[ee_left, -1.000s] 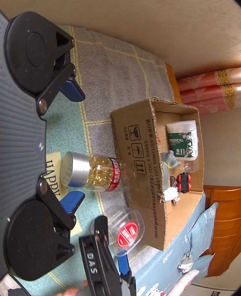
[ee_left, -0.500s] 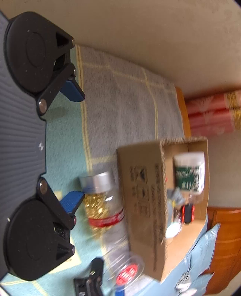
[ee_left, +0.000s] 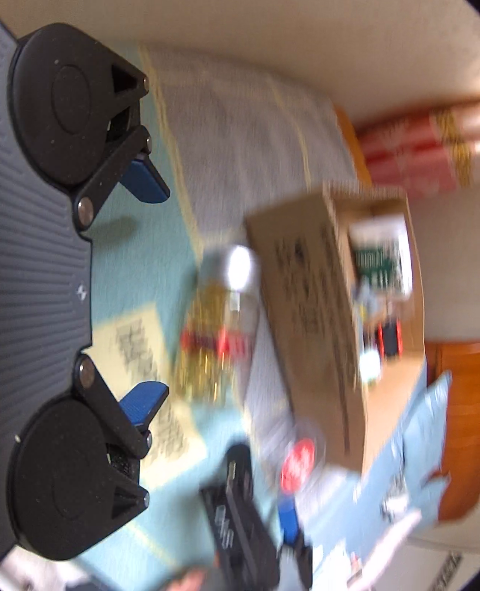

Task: Organize rigid objects
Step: 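Grasp the gold capsule bottle with the left gripper while the right grasps the clear container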

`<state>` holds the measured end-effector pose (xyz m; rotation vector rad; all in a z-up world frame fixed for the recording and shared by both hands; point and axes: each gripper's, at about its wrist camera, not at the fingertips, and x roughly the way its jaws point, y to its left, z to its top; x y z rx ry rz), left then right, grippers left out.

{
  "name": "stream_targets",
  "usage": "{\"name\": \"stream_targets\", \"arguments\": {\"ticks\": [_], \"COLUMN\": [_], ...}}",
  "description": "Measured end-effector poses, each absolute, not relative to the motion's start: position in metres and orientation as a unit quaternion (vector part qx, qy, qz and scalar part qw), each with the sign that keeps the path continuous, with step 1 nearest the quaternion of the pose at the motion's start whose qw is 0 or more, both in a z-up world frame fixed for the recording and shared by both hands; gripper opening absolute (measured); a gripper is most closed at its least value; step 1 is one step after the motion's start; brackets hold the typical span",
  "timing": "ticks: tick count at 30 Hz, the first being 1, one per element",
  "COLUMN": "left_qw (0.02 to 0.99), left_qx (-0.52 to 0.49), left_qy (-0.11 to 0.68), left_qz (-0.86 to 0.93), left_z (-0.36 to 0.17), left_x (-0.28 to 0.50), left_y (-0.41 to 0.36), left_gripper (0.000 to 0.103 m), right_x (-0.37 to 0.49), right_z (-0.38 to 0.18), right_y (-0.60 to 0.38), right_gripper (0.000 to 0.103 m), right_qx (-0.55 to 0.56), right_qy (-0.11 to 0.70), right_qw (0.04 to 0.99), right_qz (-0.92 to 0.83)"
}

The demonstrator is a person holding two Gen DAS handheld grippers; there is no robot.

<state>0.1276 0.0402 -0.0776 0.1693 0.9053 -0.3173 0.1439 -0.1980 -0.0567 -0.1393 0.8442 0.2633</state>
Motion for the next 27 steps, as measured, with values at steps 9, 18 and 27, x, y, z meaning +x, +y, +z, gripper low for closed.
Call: {"name": "stream_targets", "arguments": {"ticks": [9,18,27], "left_qw": [0.888,0.893,0.895], "left_qx": [0.076,0.072,0.103], "left_qy": [0.420,0.414,0.403], "left_qz": [-0.170,-0.163,-0.162], "left_z": [-0.093,-0.094,-0.090], "left_x": [0.133,0.153,0.162], "left_y": [0.020,0.023,0.014], "left_gripper": [0.103,0.103,0.102], "right_x": [0.141,0.139,0.138], "right_z": [-0.057,-0.057,-0.057], "right_y": [-0.200,-0.201,-0.202], "right_gripper": [0.103,0.103,0.103], "right_qx": [-0.070,-0.072,-0.073], "right_qy": [0.405,0.400,0.395], "right_qw": [0.901,0.903,0.904], "right_qz": [0.135,0.140,0.143]}}
